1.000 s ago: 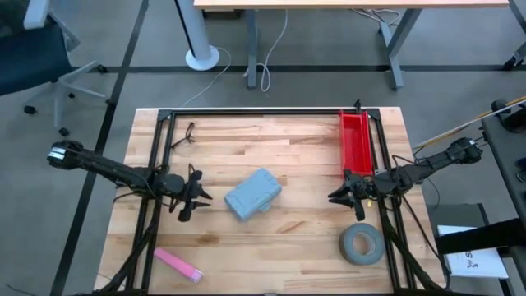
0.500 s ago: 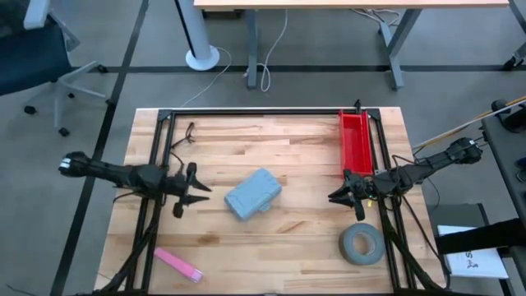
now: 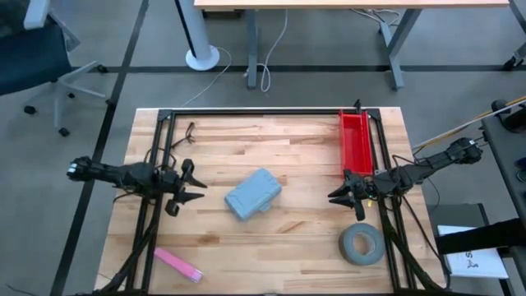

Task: Prefit tool cases
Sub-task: Return to Home Position

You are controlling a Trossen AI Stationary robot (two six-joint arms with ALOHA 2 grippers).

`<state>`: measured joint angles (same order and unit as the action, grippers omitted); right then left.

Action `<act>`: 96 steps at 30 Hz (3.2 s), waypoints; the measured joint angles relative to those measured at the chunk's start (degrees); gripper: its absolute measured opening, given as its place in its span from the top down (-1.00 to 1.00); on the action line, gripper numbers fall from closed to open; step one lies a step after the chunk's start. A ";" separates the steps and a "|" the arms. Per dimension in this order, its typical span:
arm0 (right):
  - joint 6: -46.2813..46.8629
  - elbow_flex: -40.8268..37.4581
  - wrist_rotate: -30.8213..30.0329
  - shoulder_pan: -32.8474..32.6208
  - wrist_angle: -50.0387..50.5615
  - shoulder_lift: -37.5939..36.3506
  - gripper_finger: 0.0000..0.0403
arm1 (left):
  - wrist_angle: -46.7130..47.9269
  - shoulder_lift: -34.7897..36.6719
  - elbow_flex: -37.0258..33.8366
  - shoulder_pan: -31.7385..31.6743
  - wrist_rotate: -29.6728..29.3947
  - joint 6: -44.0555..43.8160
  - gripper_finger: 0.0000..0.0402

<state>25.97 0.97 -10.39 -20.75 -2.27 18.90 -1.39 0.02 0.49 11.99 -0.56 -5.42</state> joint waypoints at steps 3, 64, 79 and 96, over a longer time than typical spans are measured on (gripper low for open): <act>-0.01 0.00 0.02 0.02 0.00 0.00 0.65 | -2.09 0.01 0.00 -0.05 0.02 -0.01 0.31; -0.01 -0.35 -0.09 10.04 -0.11 -18.91 0.74 | -2.38 -19.56 0.68 -0.07 0.09 0.01 0.28; -0.01 -0.35 -0.09 6.99 -0.13 -18.81 0.63 | -2.42 -23.60 0.76 -0.07 0.09 0.00 0.38; -0.01 -0.37 -0.11 6.99 -0.13 -18.34 0.78 | -2.42 -25.77 0.81 -0.07 0.10 0.00 0.29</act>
<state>25.96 0.60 -10.50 -13.76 -2.39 0.56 -3.81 -25.74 1.30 11.91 -0.46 -5.42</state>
